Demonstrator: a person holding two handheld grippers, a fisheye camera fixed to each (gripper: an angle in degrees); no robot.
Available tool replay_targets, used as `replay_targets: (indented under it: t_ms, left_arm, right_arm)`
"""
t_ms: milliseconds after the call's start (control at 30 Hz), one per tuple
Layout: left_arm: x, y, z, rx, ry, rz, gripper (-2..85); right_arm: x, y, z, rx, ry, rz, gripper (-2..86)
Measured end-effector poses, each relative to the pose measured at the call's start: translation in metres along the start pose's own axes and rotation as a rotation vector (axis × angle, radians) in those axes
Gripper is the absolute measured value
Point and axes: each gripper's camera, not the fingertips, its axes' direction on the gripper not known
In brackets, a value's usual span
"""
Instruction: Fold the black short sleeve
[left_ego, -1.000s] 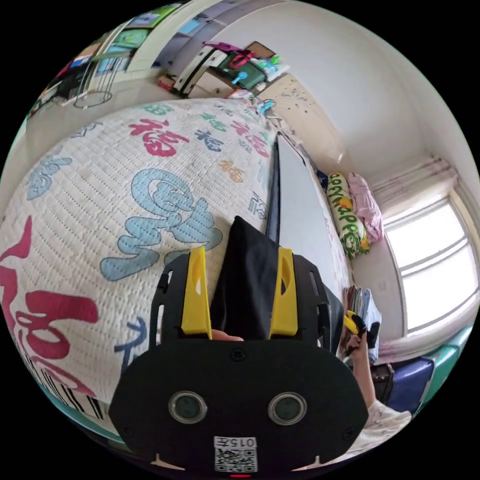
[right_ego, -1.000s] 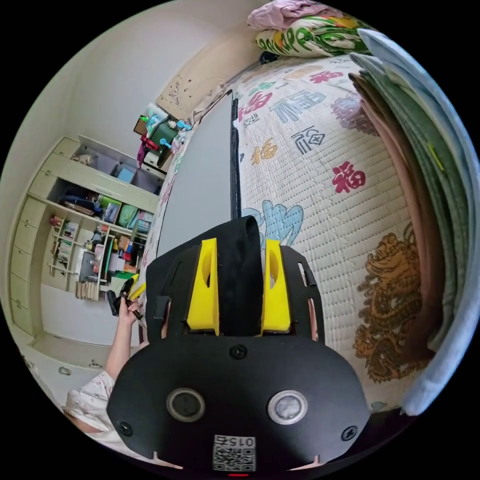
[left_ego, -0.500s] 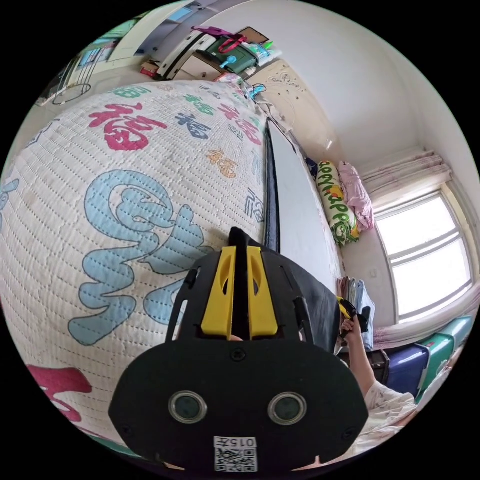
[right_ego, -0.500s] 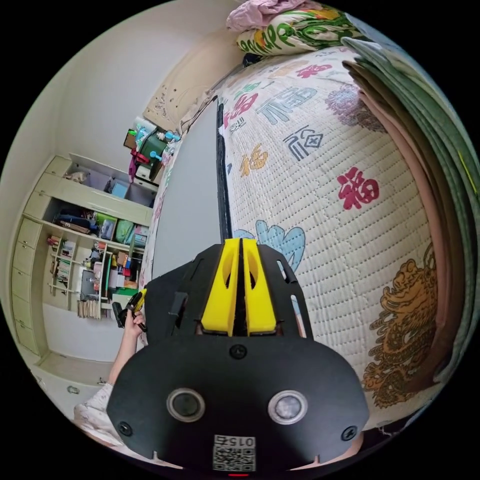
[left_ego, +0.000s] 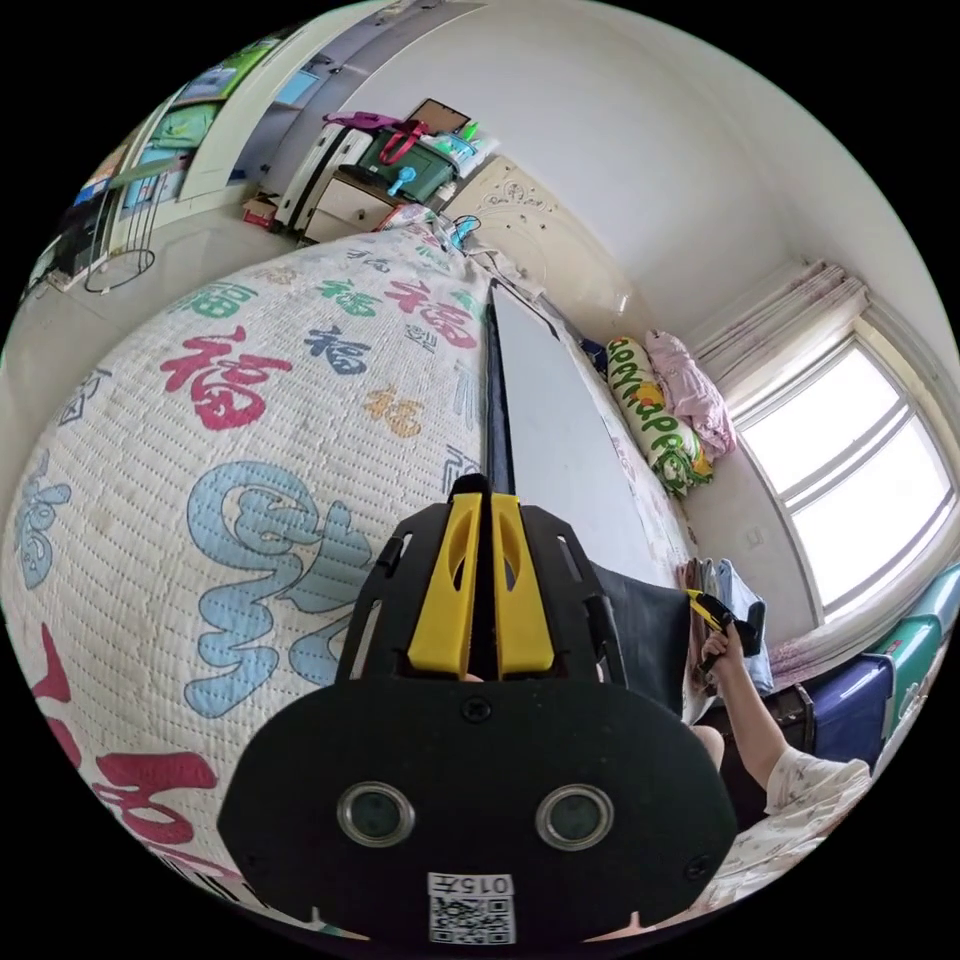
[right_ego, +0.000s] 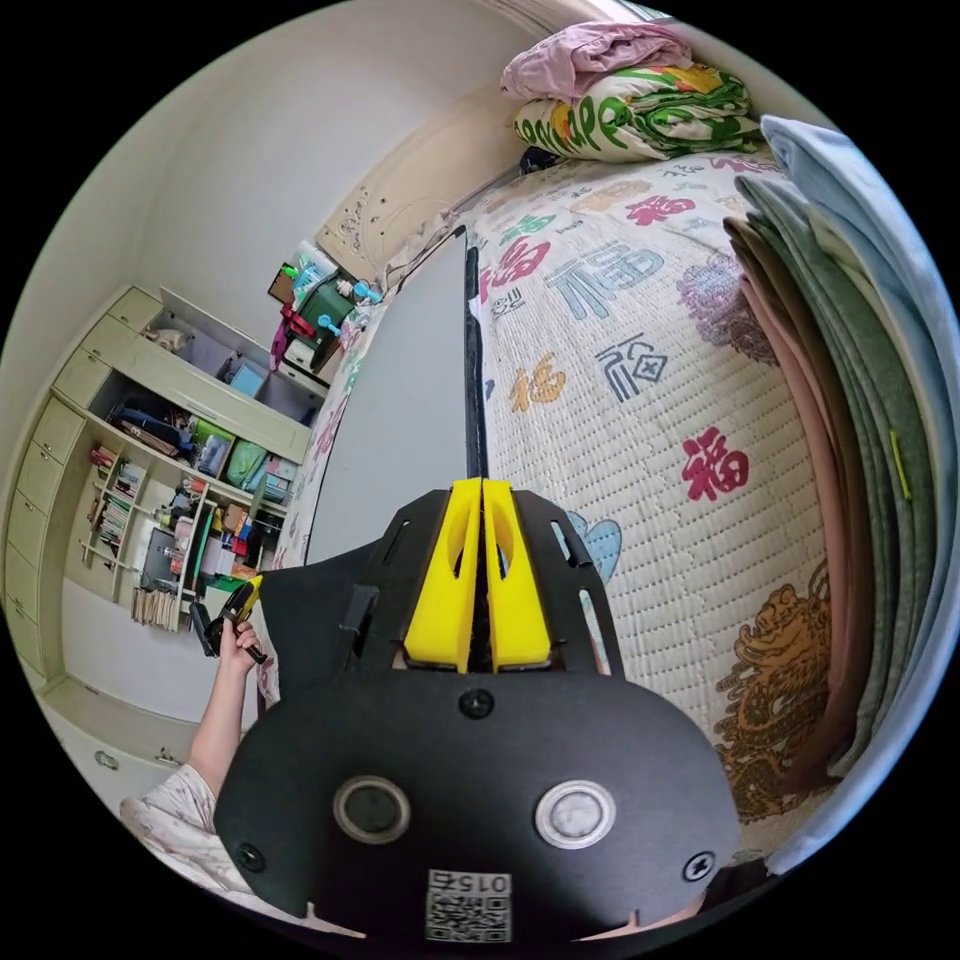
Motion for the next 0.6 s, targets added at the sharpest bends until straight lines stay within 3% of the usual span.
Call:
replay_targets:
  t_ms: [200,333,467,600]
  left_arm:
    - [0.036,-0.062,-0.029,0.028,-0.027,-0.016,0.5]
    - [0.056,-0.086,-0.043,0.035,-0.062,-0.043,0.4]
    - [0.113,-0.111,-0.073,0.03,-0.176,0.12,1.8]
    - [0.19,-0.139,-0.083,-0.021,-0.156,0.264,7.5]
  right_arm:
    - [-0.024,-0.023,0.003,0.031,0.044,-0.046,-0.5]
    - [-0.025,-0.031,0.019,-0.058,0.082,-0.078,-0.4]
    - [-0.018,0.014,-0.028,-0.034,0.008,-0.16,-0.2]
    - [-0.011,0.093,-0.086,-0.041,-0.021,-0.233,1.0]
